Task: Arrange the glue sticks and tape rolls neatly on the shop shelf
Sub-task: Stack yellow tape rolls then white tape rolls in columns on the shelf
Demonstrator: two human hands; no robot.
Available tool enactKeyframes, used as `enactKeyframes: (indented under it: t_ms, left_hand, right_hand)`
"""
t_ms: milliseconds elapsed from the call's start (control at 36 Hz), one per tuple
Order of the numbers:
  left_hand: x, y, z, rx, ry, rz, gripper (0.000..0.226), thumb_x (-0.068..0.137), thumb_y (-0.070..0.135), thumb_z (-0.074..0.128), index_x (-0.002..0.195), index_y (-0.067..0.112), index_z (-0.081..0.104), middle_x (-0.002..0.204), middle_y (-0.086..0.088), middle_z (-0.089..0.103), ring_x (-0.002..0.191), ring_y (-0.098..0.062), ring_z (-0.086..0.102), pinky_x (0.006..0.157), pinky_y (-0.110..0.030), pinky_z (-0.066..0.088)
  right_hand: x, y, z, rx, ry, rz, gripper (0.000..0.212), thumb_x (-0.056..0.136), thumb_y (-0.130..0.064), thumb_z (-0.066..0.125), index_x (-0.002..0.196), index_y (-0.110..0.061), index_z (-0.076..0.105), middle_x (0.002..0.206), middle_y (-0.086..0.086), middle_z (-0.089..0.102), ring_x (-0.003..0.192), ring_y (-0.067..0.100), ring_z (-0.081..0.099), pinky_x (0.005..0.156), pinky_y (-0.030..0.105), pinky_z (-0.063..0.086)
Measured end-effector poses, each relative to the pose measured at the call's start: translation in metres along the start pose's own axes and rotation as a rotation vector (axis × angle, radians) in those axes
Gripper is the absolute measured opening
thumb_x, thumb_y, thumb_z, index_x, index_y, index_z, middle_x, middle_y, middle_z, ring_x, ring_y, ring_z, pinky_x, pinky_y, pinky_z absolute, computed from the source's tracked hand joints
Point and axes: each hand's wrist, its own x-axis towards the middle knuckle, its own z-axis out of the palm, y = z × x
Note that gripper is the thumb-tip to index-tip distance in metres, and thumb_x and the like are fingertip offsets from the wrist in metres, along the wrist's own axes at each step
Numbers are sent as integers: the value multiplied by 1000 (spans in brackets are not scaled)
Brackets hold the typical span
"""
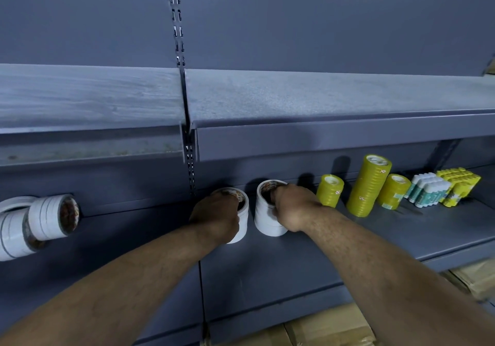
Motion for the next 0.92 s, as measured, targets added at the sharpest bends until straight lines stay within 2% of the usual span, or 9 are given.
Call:
enactKeyframes:
  t_ms: [222, 389, 472, 583, 694, 806, 861, 917]
  left_hand:
    - [-6, 4, -6, -20, -18, -14, 34, 91, 19, 49, 124, 17, 57, 141, -5, 54, 129, -27, 50, 101, -33, 42]
    - [-5, 5, -7, 23, -56, -27, 31, 92, 16, 53, 122, 15, 60, 138, -5, 56, 126, -27, 54, 99, -34, 45]
    - [-5, 5, -4, 33, -83, -37, 36, 93, 19, 56, 128, 15, 57, 141, -6, 53, 128, -28, 53, 101, -35, 44]
    - [-5, 5, -4, 5, -114, -47, 38, 90, 12, 53, 128, 13, 55, 140, -9, 53, 127, -30, 53, 99, -36, 46]
    - [-9, 4, -6, -60, -78, -28, 40, 82, 27, 53, 123, 22, 54, 138, -1, 53, 126, -26, 50, 98, -36, 45]
    - [-14, 2, -13, -21, 88, -3, 43, 87, 46, 47, 123, 24, 50, 134, 0, 52, 124, -23, 46, 100, -36, 38]
    - [-17, -4, -17, -28, 133, 7, 48, 89, 46, 44, 132, 25, 47, 142, 1, 48, 130, -22, 41, 107, -36, 34]
    - [-20, -13, -20, -53, 112, 0, 63, 92, 47, 41, 151, 25, 33, 158, 2, 32, 144, -21, 27, 118, -38, 22]
  right_hand:
    - [-2, -2, -2, 15, 1, 3, 18, 96, -12, 55, 111, -18, 62, 124, 7, 64, 110, 28, 63, 76, 27, 42]
    - [0, -1, -2, 27, -22, 5, 35, 95, -8, 55, 129, -16, 59, 133, 7, 61, 118, 27, 61, 81, 25, 43]
    - [0, -1, -1, 29, -20, 5, 32, 95, -8, 55, 125, -16, 60, 132, 7, 61, 118, 27, 61, 79, 26, 42]
    - [-2, -1, -2, 31, -22, 9, 30, 94, -14, 54, 124, -17, 60, 130, 7, 62, 116, 29, 61, 80, 27, 43]
    - [-8, -6, -7, -8, 27, -24, 26, 93, -37, 58, 115, -23, 60, 121, 3, 65, 110, 27, 63, 75, 29, 45]
    - [-14, -13, -11, -42, 141, -52, 35, 94, -43, 52, 123, -24, 59, 126, 5, 60, 119, 28, 54, 87, 37, 47]
    - [-16, -18, -12, -29, 175, -72, 41, 95, -43, 51, 127, -18, 56, 130, 6, 58, 122, 28, 51, 91, 36, 46]
    - [-18, -23, -10, 5, 189, -108, 45, 96, -46, 49, 130, -17, 55, 133, 5, 57, 126, 27, 49, 95, 34, 44]
